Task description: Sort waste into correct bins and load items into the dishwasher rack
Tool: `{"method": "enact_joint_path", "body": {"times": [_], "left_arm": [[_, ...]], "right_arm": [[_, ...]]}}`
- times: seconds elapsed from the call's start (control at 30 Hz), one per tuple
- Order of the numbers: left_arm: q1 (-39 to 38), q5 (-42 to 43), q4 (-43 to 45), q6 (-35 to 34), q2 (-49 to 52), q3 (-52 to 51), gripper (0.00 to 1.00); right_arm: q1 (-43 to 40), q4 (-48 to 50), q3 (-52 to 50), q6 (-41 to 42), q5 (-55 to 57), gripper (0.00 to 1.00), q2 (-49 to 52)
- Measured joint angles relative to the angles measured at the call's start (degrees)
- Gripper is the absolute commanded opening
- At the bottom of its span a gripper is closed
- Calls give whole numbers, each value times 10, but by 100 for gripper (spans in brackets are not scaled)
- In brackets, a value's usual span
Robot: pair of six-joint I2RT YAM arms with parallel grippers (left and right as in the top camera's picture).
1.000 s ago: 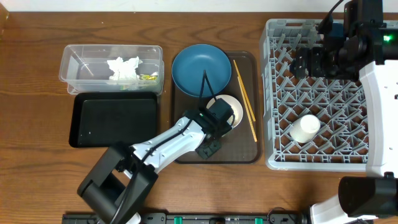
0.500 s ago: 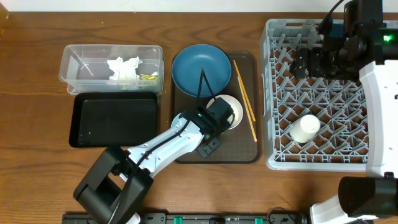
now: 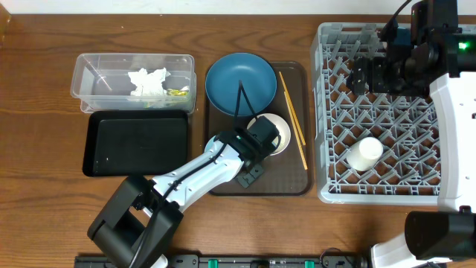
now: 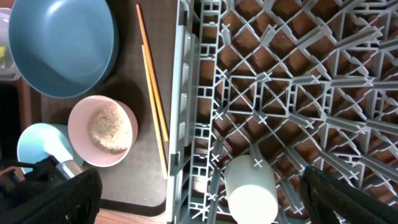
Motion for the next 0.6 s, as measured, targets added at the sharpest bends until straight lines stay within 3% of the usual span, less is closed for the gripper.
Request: {"method": "enact_joint_path", "body": {"times": [0.3, 0.6], "left_arm": [[52, 0, 16, -65, 0, 0, 13], [92, -1, 71, -77, 0, 1, 17]], "right_arm": [[0, -1, 0, 0, 0, 99, 0], [0, -3, 0, 0, 0, 99, 0]]}}
